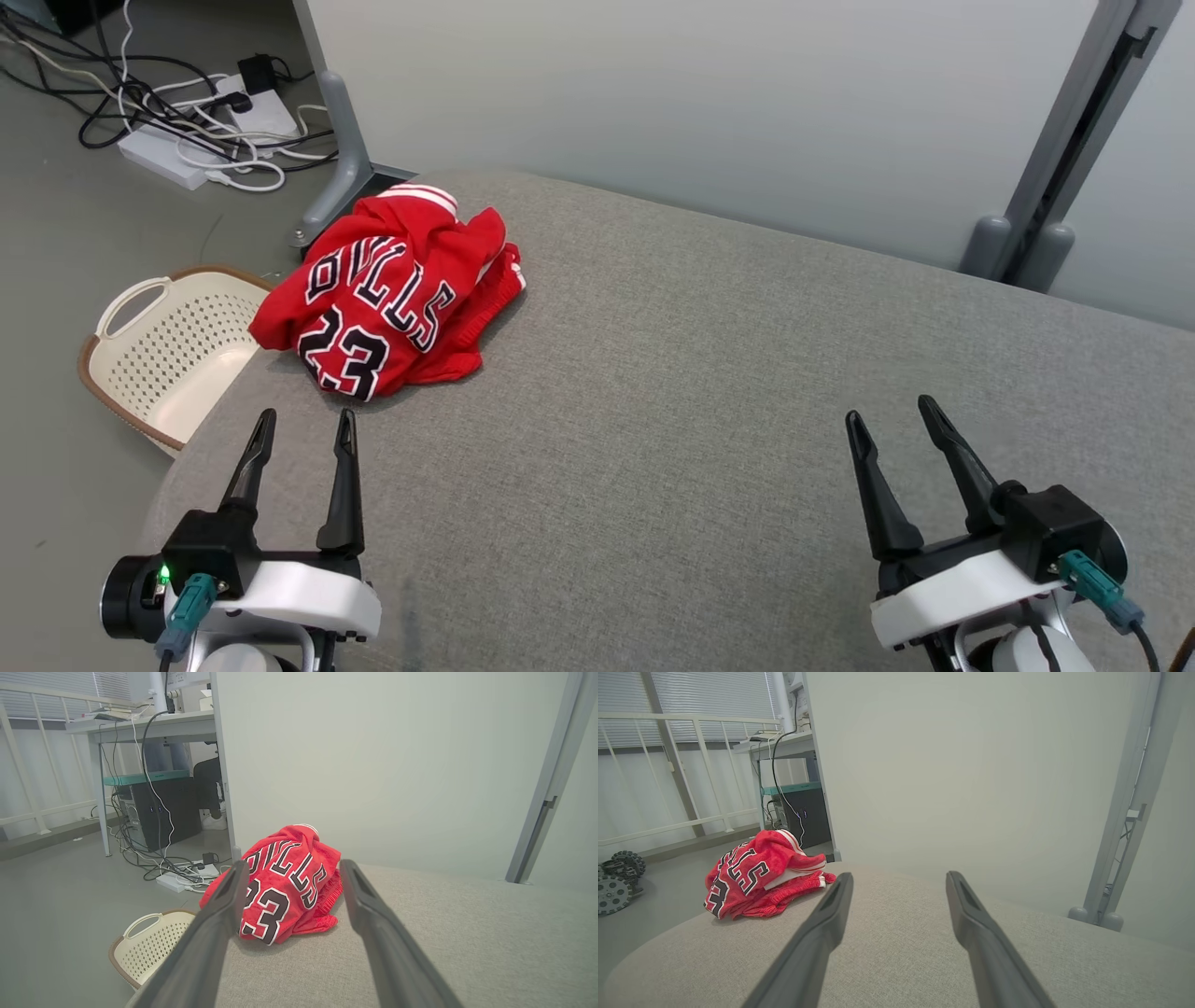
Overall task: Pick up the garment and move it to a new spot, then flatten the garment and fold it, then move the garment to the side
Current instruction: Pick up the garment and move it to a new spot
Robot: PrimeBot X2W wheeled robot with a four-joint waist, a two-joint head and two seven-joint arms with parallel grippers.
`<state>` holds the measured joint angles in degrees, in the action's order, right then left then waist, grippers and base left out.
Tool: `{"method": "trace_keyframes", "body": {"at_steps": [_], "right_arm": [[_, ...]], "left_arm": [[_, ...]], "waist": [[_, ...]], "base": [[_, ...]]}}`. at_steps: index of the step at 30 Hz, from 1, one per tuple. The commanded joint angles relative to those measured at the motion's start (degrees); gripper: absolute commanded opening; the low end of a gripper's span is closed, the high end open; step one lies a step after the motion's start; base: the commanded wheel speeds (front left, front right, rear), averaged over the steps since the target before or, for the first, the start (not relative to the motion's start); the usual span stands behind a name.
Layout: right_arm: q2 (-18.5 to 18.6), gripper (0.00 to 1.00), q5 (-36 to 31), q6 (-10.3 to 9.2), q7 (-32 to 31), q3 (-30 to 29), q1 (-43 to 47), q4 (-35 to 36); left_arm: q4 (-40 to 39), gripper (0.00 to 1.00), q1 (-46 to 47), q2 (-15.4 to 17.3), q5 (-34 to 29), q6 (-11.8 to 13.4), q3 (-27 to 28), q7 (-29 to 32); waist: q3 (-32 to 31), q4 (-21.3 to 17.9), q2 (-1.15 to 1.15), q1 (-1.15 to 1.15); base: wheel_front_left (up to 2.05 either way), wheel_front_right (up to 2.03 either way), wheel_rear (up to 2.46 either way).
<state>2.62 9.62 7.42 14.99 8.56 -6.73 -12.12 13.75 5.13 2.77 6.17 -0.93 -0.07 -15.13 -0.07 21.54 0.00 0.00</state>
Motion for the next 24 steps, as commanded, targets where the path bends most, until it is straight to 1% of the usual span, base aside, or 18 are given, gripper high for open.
{"method": "trace_keyframes", "body": {"at_steps": [1, 8, 16, 20, 24], "right_arm": [[0.5, 1.00, 0.0, 0.13, 0.3, 0.3, 0.1, -0.3], [0.5, 1.00, 0.0, 0.13, 0.3, 1.0, -0.1, -0.7], [0.5, 1.00, -0.1, 0.13, 0.3, 1.8, -0.6, -0.8], [0.5, 1.00, -0.2, 0.13, 0.3, 2.0, -0.9, -0.9], [0.5, 1.00, -0.3, 0.13, 0.3, 1.9, -1.0, -0.8]], "left_arm": [[0.1, 1.00, 0.1, 0.2, 0.4, 0.3, 0.2, 0.0], [0.5, 1.00, 0.0, 0.2, 0.2, 0.1, 0.3, 0.0], [0.7, 1.00, 0.3, 0.2, -0.1, 0.0, 0.7, 0.0], [0.9, 1.00, 1.3, 0.2, -0.2, -0.7, 1.3, 0.0], [2.4, 1.00, 3.1, 0.4, 2.4, -2.9, 2.0, 0.0]], "waist": [[-0.1, 0.4, 0.00, 0.00], [-0.3, 1.4, 0.00, 0.00], [0.0, 0.9, 0.00, 0.00], [0.3, 0.1, 0.00, 0.00], [0.8, -0.9, 0.00, 0.00]], "base": [[0.00, 0.00, 0.00], [0.00, 0.00, 0.00], [0.00, 0.00, 0.00], [0.00, 0.00, 0.00], [0.00, 0.00, 0.00]]}}
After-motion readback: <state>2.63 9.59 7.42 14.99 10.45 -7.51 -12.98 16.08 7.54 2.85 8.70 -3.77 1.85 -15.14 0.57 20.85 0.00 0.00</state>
